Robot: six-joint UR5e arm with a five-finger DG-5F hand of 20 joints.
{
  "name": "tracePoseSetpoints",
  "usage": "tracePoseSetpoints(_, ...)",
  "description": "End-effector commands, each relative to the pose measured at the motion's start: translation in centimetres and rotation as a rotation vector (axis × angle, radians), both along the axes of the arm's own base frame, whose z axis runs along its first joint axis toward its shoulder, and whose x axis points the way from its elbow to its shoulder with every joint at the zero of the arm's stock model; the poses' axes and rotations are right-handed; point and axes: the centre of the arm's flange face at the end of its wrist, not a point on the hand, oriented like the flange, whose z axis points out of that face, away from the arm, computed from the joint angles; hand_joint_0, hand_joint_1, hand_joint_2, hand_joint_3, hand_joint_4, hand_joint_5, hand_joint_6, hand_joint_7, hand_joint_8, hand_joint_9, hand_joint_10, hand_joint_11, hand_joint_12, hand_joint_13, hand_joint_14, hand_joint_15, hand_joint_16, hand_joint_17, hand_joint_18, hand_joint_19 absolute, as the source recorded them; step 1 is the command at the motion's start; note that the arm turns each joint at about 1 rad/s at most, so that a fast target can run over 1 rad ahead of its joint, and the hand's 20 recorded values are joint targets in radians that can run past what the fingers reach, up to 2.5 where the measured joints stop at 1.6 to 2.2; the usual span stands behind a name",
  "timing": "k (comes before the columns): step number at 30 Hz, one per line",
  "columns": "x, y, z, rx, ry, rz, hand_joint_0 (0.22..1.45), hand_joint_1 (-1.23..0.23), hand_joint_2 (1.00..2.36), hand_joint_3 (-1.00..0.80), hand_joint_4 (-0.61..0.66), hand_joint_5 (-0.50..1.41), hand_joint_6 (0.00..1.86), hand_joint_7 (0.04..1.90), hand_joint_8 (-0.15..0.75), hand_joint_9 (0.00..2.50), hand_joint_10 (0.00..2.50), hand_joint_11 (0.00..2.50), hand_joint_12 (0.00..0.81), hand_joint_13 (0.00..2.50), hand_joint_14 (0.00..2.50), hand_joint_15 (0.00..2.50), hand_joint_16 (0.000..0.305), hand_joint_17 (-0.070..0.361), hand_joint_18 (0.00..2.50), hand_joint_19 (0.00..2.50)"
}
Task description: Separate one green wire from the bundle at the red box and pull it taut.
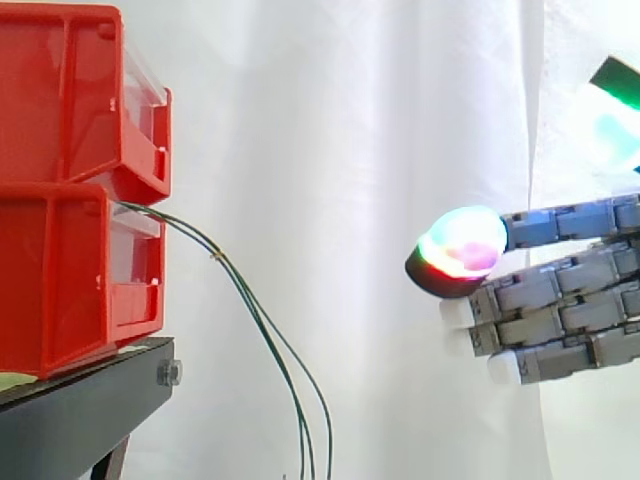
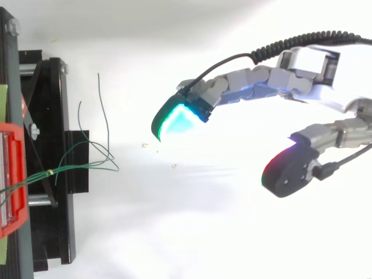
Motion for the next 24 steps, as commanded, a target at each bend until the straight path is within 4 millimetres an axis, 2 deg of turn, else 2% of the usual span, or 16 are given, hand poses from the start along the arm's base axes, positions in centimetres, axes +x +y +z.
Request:
tracePoseSetpoints(1, 0.7, 0.3, -2.2, -0.001, 0.019, 0.004, 0.52, -0.54, 1.00, -0.49, 0.23, -0.22, 0.50, 0.66, 0.249, 0.41, 0.00, 0.00, 0.305, 0.26, 0.00, 0.00, 0.050, 0.113, 0.30, 0.05)
tracePoseSetpoints(2, 1.3, 0.6, -2.0, 0.006, 0.010, 0.009, 0.52, -0.54, 1.00, -0.49, 0.23, -0.22, 0.50, 0.66, 0.249, 0.42, 0.00, 0.00, 0.305, 0.26, 0.00, 0.00, 0.050, 0.113, 0.30, 0.05)
tracePoseSetpoints(4, 2.3, 0.8, -3.3, 0.017, 0.017, 0.010, 0.52, -0.54, 1.00, -0.48, 0.23, -0.22, 0.50, 0.66, 0.251, 0.42, 0.00, 0.00, 0.305, 0.26, 0.00, 0.00, 0.050, 0.113, 0.30, 0.06)
tracePoseSetpoints(8, 4.9, 0.8, -4.0, 0.035, 0.013, 0.013, 0.52, -0.54, 1.00, -0.49, 0.25, -0.21, 0.50, 0.67, 0.254, 0.43, 0.00, 0.00, 0.305, 0.28, 0.00, 0.00, 0.050, 0.113, 0.31, 0.06)
tracePoseSetpoints(11, 7.1, 1.2, -5.4, 0.040, 0.022, 0.038, 0.52, -0.54, 1.00, -0.49, 0.25, -0.21, 0.50, 0.67, 0.257, 0.45, 0.00, 0.00, 0.304, 0.29, 0.00, 0.00, 0.050, 0.113, 0.32, 0.07)
tracePoseSetpoints(14, 8.4, 1.9, -5.5, 0.043, 0.010, 0.052, 0.53, -0.54, 1.00, -0.49, 0.25, -0.21, 0.50, 0.67, 0.257, 0.45, 0.00, 0.00, 0.304, 0.29, 0.00, 0.00, 0.050, 0.113, 0.33, 0.08)
tracePoseSetpoints(22, 8.9, 2.1, -5.1, 0.032, -0.003, 0.045, 0.53, -0.54, 1.00, -0.48, 0.27, -0.20, 0.50, 0.67, 0.261, 0.47, 0.00, 0.00, 0.304, 0.31, 0.00, 0.00, 0.050, 0.112, 0.35, 0.08)
tracePoseSetpoints(24, 9.1, 1.9, -5.5, 0.032, -0.002, 0.040, 0.53, -0.54, 1.00, -0.48, 0.27, -0.20, 0.50, 0.68, 0.262, 0.47, 0.00, 0.00, 0.304, 0.31, 0.00, 0.00, 0.050, 0.111, 0.35, 0.08)
